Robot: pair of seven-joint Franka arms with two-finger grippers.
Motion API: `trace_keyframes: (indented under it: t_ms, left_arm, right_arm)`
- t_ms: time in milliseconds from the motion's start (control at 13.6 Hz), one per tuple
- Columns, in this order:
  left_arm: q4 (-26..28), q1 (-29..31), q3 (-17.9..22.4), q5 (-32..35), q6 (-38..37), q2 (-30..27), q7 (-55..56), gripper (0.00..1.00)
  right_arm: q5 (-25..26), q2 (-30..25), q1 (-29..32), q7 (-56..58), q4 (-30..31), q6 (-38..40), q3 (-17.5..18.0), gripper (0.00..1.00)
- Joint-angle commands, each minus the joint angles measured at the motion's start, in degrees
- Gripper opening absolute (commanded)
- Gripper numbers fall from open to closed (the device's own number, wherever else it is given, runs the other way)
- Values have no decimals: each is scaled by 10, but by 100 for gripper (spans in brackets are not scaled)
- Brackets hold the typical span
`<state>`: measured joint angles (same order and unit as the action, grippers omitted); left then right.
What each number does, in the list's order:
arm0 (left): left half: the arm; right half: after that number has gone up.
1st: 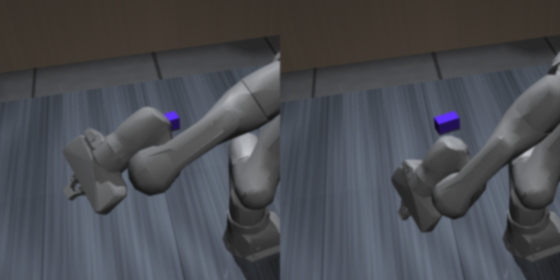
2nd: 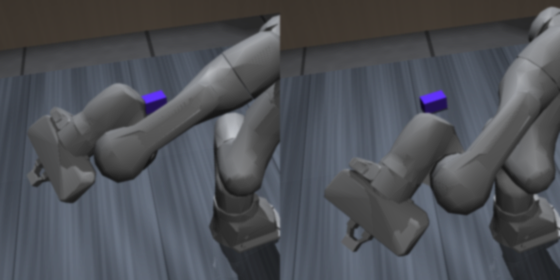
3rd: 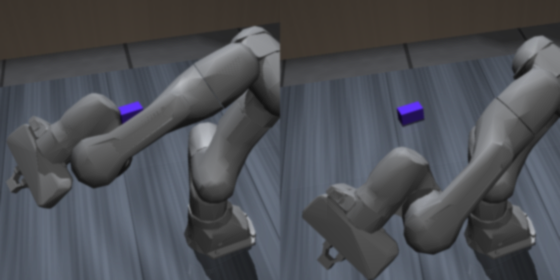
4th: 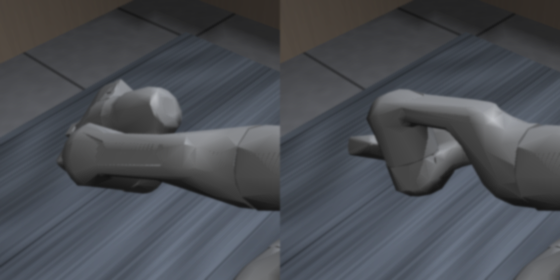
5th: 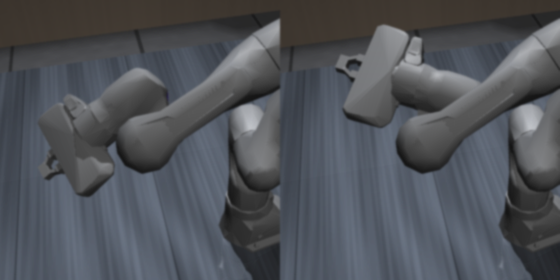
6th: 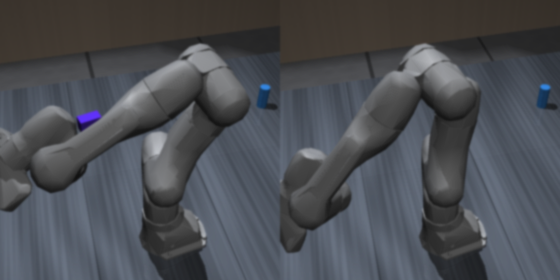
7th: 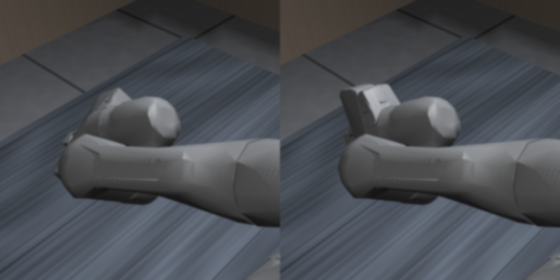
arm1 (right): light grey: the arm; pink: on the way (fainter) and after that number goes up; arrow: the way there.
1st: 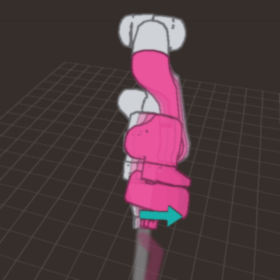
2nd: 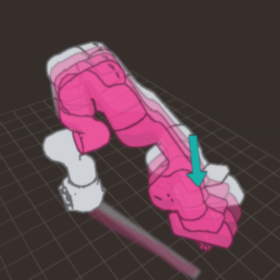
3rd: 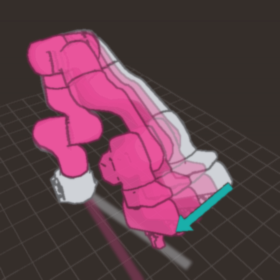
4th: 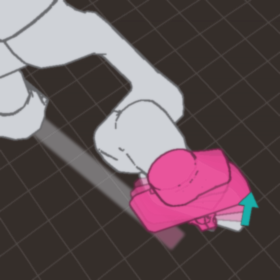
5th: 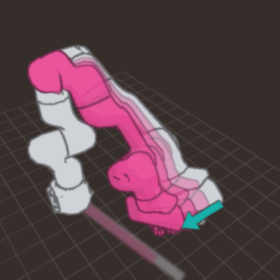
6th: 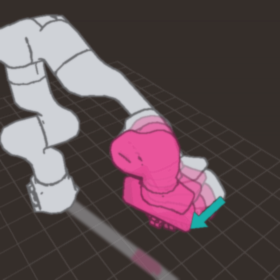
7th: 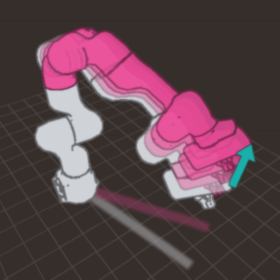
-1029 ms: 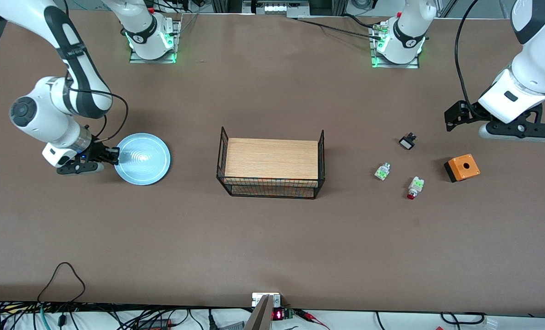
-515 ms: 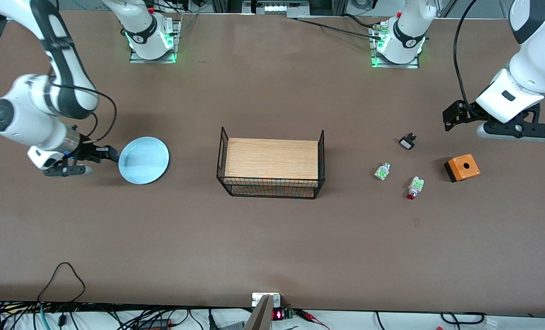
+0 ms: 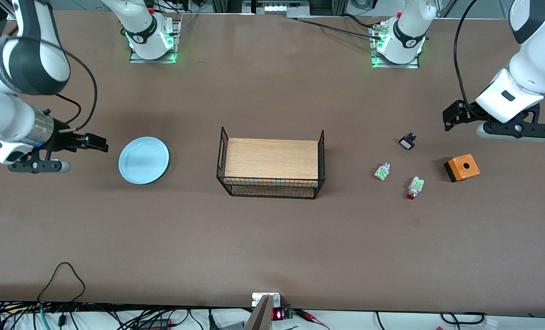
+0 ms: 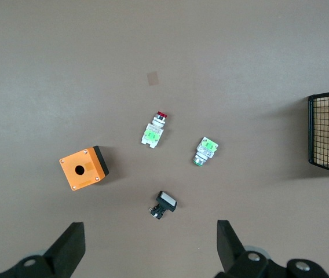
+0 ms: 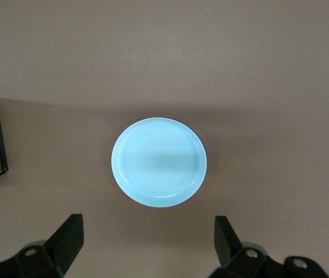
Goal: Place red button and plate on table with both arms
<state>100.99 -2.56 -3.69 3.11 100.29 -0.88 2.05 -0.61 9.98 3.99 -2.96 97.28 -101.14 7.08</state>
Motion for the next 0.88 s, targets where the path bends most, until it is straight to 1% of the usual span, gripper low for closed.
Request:
trace_keyframes:
  t_ms: [0, 74, 147, 294, 441, 515, 588, 662, 809]
  left_arm:
    - [-3, -6, 4, 9, -4, -1, -9, 100]
    - [-3, -6, 4, 9, -5, -1, -9, 100]
    - [-7, -6, 4, 9, -5, 0, -9, 100]
    - [-14, -7, 3, 9, -8, 5, -9, 100]
    - [-15, -7, 2, 9, -10, 6, -9, 100]
    - [-16, -7, 2, 10, -10, 6, -9, 100]
    - [-16, -7, 1, 10, -10, 6, -9, 100]
    - [-17, -7, 2, 10, -10, 6, -9, 100]
    - [-17, -7, 1, 11, -11, 7, -9, 100]
  right_arm:
    - [31, -15, -11, -3, -60, 59, -2, 100]
    - [34, -21, -15, 3, -75, 73, -11, 100]
    - [30, -29, -20, 7, -88, 88, -30, 100]
    - [31, -35, -46, 16, -106, 98, -75, 100]
    - [16, -35, -71, 30, -114, 105, -125, 100]
    - [14, -35, -83, 47, -118, 110, -140, 100]
    - [14, -35, -87, 65, -117, 119, -147, 100]
    - [14, -36, -87, 69, -113, 133, -145, 100]
    - [14, -56, -89, 64, -75, 117, -143, 100]
